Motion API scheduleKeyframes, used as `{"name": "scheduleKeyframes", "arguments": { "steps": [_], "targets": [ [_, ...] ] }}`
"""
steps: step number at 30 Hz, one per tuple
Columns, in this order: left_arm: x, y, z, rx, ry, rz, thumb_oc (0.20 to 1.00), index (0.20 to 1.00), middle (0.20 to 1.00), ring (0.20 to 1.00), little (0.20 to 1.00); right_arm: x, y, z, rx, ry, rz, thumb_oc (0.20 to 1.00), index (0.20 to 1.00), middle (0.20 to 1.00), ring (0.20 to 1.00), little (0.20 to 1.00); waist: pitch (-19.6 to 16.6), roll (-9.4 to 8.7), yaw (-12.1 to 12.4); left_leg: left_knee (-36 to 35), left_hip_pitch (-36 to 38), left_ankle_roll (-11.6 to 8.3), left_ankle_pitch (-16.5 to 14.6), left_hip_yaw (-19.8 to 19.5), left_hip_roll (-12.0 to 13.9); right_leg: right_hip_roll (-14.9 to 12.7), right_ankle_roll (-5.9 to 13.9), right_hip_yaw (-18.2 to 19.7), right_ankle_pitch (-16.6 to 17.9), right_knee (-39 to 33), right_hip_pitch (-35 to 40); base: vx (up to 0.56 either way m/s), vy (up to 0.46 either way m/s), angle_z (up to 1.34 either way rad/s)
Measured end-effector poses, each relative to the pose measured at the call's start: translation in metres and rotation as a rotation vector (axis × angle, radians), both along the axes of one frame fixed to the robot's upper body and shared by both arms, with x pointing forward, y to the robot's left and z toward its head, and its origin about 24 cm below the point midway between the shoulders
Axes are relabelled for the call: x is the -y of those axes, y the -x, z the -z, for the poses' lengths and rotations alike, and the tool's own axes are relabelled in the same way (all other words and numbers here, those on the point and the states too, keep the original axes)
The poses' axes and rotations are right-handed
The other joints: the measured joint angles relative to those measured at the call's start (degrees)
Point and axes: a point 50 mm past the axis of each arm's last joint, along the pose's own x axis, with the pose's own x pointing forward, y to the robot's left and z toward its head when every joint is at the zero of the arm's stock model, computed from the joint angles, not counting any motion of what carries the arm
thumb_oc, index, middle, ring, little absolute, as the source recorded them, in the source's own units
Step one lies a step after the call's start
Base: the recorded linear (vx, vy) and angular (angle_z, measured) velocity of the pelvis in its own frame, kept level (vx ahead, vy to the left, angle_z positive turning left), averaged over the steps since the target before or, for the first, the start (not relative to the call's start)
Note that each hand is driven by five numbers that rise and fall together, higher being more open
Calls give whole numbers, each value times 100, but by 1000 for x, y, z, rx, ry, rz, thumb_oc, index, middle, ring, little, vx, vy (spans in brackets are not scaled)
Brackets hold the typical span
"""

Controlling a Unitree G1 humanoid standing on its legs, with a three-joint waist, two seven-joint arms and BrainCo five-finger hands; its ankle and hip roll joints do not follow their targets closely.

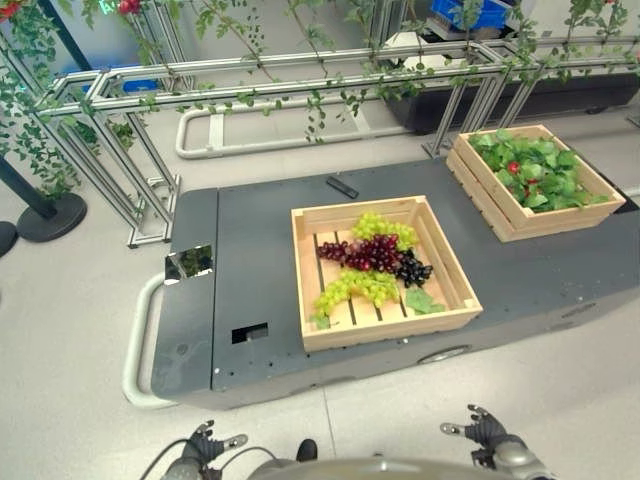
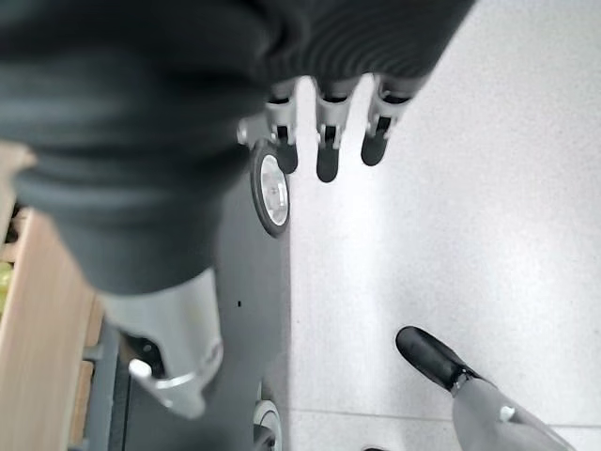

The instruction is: Pick up the fruits from the basket on one side to the basket on the other side

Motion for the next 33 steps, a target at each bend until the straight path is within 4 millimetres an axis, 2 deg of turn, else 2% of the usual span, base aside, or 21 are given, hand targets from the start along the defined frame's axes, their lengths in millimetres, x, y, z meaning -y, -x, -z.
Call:
{"name": "scheduleKeyframes", "arguments": {
  "steps": [28,32,33],
  "targets": [
    [1,1,0,-4,2,9,1000,1000,1000,1000,1000,1,2,1,-6,2,2,1000,1000,1000,1000,1000,-56,78,-8,43,61,0,0,-44,-4,0,-2,-60,1,1,101,0,0,0],
    [6,-11,-5,59,12,42,1000,1000,1000,1000,1000,0,-3,-2,18,-1,-2,1000,1000,1000,1000,1000,-61,79,4,38,83,-1,-1,-45,-3,1,-3,-60,-1,2,121,-10,-2,0],
    [9,-19,-12,134,23,63,1000,1000,1000,1000,1000,-3,-12,-7,82,-13,-20,1000,1000,1000,1000,1000,-55,76,1,39,71,-1,0,-44,-4,2,-3,-60,-1,2,110,0,0,0]
  ]
}}
